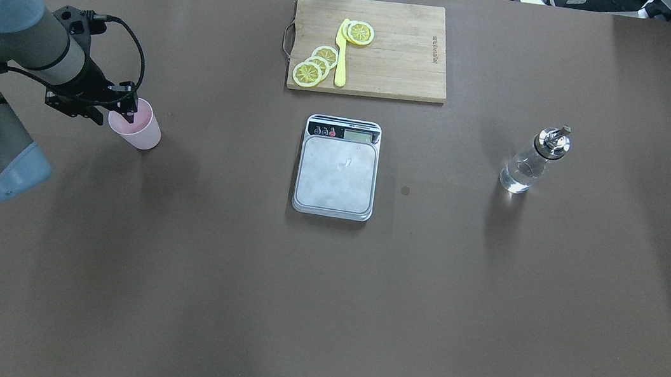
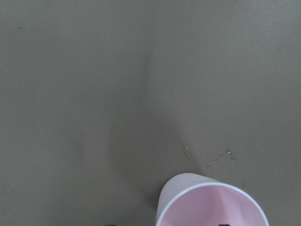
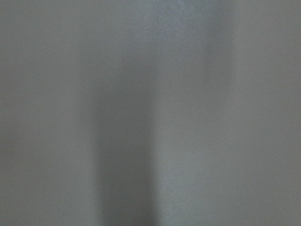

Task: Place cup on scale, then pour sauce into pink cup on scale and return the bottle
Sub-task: 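Reach the left gripper down to the pink cup and grasp it, then carry the pink cup with the left gripper onto the scale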

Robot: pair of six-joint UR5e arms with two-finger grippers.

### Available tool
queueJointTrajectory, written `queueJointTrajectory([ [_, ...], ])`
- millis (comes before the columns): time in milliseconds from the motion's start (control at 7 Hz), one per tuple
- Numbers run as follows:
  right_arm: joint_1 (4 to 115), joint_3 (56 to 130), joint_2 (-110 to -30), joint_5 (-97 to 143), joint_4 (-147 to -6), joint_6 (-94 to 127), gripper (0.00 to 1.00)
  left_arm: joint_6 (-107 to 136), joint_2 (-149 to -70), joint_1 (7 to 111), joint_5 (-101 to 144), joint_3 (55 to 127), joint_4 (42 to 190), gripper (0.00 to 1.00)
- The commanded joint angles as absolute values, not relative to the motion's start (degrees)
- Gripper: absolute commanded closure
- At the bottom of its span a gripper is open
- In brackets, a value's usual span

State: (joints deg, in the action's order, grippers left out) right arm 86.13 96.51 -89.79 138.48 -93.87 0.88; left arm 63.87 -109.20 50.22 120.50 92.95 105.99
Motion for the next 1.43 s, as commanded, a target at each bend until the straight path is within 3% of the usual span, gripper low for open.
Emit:
queueJointTrajectory([
  [0, 86.13, 96.50, -89.82, 138.52, -93.87, 0.88, 0.00, 64.16, -109.77, 50.10, 120.50, 91.32, 108.19, 0.66],
  [143, 86.13, 96.50, -89.82, 138.43, -93.87, 0.88, 0.00, 63.99, -110.12, 50.01, 120.59, 90.97, 108.28, 0.93],
  [286, 86.13, 96.50, -89.82, 138.43, -93.87, 0.88, 0.00, 63.72, -110.21, 50.01, 121.02, 91.05, 108.28, 1.00],
  [857, 86.13, 96.50, -89.82, 138.60, -93.87, 0.88, 0.00, 64.42, -110.91, 53.34, 127.78, 94.03, 106.53, 1.00],
  [1286, 86.13, 96.59, -89.82, 138.69, -93.87, 0.88, 0.00, 69.33, -125.12, 53.09, 127.27, 96.59, 87.22, 1.00],
])
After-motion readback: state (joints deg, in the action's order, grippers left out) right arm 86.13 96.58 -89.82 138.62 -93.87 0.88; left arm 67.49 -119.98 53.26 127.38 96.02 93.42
